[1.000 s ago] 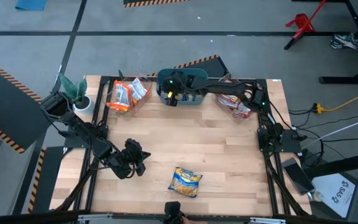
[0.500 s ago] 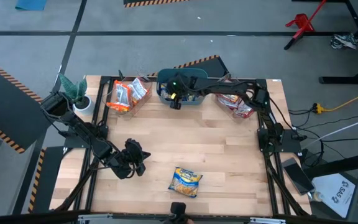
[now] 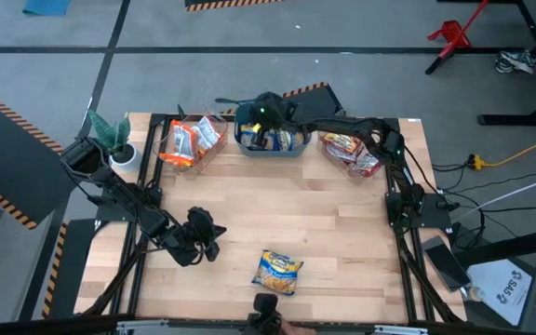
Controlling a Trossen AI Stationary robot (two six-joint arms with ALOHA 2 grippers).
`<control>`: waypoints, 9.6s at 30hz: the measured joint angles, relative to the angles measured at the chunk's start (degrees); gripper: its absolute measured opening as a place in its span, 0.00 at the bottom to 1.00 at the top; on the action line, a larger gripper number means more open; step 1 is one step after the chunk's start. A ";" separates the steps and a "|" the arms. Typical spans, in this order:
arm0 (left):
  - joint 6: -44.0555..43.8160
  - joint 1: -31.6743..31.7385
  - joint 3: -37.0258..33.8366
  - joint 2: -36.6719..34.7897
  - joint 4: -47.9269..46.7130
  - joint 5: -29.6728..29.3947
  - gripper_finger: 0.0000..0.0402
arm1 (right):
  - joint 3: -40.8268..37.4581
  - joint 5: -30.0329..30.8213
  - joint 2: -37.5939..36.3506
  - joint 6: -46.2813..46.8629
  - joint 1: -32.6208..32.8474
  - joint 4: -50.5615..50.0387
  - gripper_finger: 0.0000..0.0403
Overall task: Sort Maruchan noodles
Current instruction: Put the blue noodle pack into the blue bin
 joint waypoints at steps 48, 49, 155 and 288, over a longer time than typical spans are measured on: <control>37.12 9.97 13.94 26.39 46.40 34.56 0.04 | -56.20 -6.80 -28.50 70.64 48.60 19.56 0.72; 36.99 10.56 14.17 26.68 45.71 36.07 0.04 | -57.10 -6.77 -28.50 70.76 48.56 20.61 0.71; 30.73 17.91 18.47 33.35 35.10 47.60 0.00 | -60.51 -14.41 -15.52 74.41 40.67 54.63 0.71; 39.00 21.11 18.36 -4.07 -8.01 22.30 0.00 | -18.51 -10.68 -17.47 42.92 -11.68 -8.39 0.60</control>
